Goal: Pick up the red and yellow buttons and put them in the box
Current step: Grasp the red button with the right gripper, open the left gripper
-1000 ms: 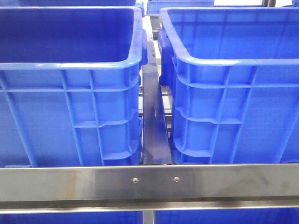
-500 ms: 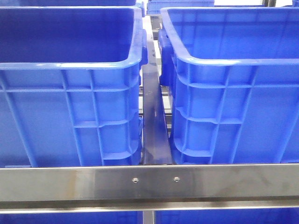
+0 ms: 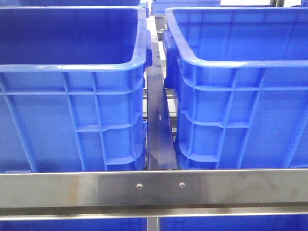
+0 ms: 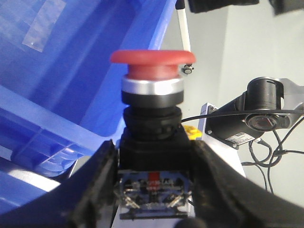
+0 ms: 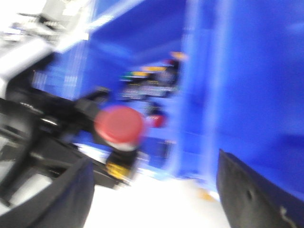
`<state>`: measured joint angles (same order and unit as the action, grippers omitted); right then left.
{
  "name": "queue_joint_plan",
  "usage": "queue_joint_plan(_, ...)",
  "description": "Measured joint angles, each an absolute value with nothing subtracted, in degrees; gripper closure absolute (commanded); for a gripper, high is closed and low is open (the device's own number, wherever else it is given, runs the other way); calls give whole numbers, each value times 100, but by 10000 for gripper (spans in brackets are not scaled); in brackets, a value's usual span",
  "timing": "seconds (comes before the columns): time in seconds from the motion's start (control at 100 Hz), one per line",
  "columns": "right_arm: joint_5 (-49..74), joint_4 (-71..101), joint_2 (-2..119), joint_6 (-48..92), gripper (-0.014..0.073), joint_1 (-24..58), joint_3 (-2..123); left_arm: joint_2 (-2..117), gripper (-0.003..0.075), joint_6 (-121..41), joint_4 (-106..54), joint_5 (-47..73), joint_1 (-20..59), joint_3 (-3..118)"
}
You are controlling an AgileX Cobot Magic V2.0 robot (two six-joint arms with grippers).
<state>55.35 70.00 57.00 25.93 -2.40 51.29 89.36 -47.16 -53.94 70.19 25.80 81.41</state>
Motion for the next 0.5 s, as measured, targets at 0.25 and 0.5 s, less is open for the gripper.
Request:
queue_joint_plan(0.25, 5522, 7988, 6468, 3130, 36, 376, 5129, 8936, 608, -4716, -5394, 7019, 2580, 8141)
queue_joint_plan(0.5, 5199, 8545, 7031, 3514, 36, 1049, 5129, 8936, 608, -4716, -5394, 7019, 2580, 8141)
